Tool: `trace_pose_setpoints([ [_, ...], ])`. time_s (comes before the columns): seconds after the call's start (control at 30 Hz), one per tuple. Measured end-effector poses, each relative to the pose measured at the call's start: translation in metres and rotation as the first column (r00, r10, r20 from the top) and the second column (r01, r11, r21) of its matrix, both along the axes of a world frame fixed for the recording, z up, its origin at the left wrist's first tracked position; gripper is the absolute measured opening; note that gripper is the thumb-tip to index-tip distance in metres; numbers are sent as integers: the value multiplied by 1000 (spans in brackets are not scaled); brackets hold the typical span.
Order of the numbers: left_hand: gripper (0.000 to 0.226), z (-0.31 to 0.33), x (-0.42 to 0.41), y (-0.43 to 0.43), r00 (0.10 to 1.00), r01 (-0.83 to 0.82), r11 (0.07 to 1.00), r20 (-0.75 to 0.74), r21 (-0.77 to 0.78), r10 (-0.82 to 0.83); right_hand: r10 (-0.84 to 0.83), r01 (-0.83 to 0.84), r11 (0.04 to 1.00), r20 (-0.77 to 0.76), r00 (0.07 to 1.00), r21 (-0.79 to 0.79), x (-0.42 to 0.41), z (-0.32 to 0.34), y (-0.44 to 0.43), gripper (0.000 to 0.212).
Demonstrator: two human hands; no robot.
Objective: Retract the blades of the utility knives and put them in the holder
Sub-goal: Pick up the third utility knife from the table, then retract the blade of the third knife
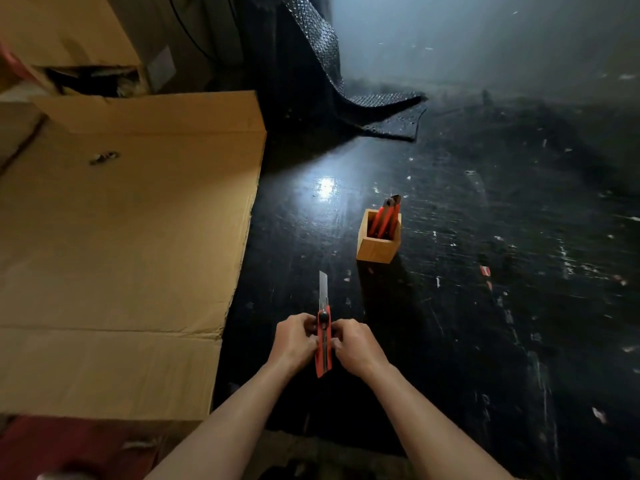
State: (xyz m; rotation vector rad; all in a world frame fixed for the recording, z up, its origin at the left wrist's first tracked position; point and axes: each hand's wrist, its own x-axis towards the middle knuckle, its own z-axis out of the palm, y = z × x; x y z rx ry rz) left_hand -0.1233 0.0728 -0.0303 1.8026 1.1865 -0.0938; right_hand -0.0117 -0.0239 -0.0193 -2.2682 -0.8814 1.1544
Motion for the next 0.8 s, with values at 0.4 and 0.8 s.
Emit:
trace_pose_setpoints([
  [0.4, 35, 16, 10, 7, 948, -135, 953, 244, -271, 204, -244, 274, 946, -179, 953, 171, 8, 22, -8, 20],
  [0.8, 40, 129, 80, 43, 798, 40, 966, 589, -257, 124, -282, 312, 766, -142, 949, 563, 82, 118, 11, 29],
])
